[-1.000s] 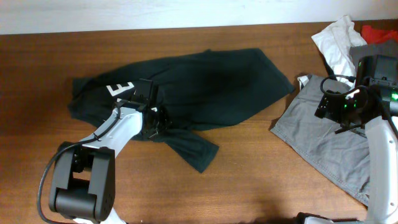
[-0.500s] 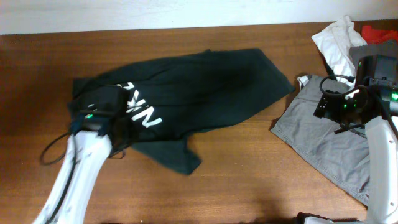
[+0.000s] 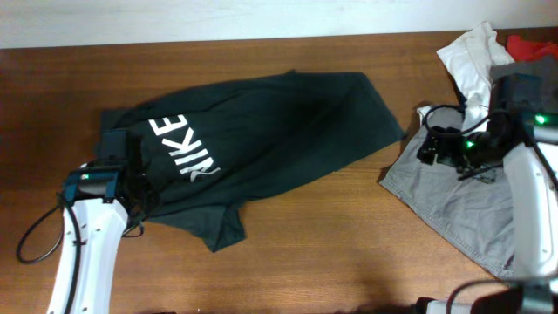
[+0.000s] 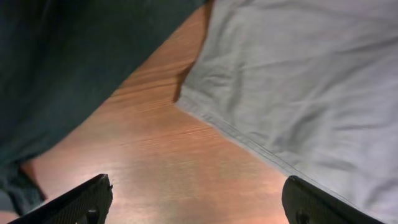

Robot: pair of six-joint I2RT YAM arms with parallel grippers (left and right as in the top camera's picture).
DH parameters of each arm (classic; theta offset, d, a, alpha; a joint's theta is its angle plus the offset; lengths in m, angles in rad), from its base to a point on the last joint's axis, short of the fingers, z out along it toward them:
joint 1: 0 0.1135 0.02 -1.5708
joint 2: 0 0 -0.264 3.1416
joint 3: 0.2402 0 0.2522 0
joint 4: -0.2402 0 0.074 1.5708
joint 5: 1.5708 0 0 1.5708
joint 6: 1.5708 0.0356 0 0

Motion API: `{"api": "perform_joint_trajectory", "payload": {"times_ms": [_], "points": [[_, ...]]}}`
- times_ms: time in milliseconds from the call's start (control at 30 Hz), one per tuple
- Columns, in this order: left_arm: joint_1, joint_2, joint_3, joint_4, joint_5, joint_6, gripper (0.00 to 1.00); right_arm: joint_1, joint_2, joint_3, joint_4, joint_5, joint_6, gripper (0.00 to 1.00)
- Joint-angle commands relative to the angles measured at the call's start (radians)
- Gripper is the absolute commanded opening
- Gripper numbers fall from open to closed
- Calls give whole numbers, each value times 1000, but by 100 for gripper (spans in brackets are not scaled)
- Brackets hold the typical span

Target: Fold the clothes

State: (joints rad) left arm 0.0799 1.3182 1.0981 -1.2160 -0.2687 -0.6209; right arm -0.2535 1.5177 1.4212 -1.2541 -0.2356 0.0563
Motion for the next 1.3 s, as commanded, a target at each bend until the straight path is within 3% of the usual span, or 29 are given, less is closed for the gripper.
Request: {"api": "perform_joint_trajectory", "payload": {"times_ms": [0,233,433,567,933,1133,1267], "points": [[43,-5,-13,0,-39,16,0,23,64,-12,29,-110,-71,91],[69,-5,-14,47,-49,16,0,126,234,-12,128,-119,-79,91],[76,-5,-14,63,-39,16,0,151,370,-16,59,-79,-79,76],[76,-5,-14,72,-38,16,0,146,416,-28,27,-19,-92,72],[76,-5,-14,77,0,16,0,132,520,-51,66,94,-128,73],[76,-5,-14,79,3,16,0,56,600,-51,103,120,-124,76],[76,-5,-14,79,3,16,0,-27,623,-50,157,277,11,76]]}}
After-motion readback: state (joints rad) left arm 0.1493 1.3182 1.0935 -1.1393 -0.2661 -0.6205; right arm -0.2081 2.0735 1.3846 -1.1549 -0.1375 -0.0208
